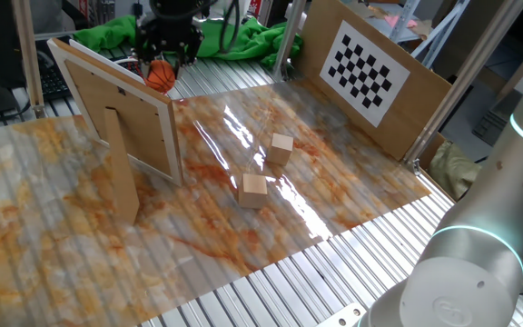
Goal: Grab a basketball, release it and shoot it into the basket
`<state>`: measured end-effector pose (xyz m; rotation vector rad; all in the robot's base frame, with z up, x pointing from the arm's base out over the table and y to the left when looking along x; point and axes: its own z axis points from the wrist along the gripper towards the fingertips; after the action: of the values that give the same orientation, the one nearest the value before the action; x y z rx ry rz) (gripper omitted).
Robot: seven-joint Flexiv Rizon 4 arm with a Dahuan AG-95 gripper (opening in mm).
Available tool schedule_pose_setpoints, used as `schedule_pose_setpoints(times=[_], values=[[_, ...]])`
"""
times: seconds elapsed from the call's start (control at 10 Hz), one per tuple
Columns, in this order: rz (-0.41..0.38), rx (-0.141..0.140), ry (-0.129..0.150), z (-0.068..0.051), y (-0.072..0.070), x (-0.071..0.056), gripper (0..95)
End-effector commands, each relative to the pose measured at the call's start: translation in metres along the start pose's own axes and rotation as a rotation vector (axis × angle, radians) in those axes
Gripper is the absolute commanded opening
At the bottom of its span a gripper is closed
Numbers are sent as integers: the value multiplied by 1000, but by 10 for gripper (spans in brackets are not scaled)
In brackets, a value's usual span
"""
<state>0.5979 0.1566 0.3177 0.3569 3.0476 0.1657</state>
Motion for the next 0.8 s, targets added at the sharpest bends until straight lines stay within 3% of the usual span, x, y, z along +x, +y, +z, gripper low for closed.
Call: schedule_pose_setpoints(times=[0.1, 0.4, 0.8], values=[[14, -5, -7, 4, 4, -2, 0], [33, 7, -2, 6, 19, -15, 0], [47, 6, 13, 11, 23, -34, 0]])
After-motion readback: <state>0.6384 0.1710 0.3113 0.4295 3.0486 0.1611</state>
